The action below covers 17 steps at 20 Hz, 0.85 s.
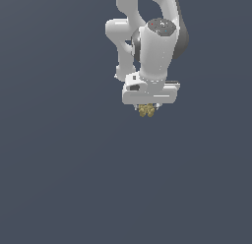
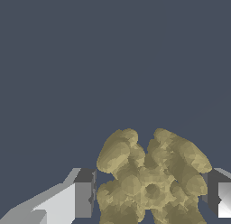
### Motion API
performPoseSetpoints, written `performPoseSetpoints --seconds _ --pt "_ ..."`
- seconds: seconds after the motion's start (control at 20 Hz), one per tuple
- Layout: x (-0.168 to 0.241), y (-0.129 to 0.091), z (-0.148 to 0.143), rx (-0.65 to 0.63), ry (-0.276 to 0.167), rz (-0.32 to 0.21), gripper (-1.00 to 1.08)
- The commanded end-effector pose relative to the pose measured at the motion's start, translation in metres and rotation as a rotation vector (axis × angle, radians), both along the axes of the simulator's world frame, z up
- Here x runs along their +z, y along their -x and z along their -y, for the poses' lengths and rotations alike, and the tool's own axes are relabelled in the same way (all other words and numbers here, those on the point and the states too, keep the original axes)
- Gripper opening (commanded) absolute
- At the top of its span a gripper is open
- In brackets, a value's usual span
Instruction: Pick up the object and move it to a goal position.
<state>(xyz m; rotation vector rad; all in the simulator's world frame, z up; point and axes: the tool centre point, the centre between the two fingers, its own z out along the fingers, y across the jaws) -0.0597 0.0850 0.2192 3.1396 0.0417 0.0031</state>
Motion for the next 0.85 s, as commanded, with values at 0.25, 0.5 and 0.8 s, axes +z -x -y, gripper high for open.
performPoseSetpoints --seconds 0.25,0.5,0.8 --pt "0.051 -0.011 -0.038 -0.001 -0.001 -0.002 -1.00" --pt "0.069 -0.016 -0.052 -0.001 -0.001 -0.002 -1.00" --pt "0.076 -0.019 -0.057 0.000 -0.002 -0.002 -1.00"
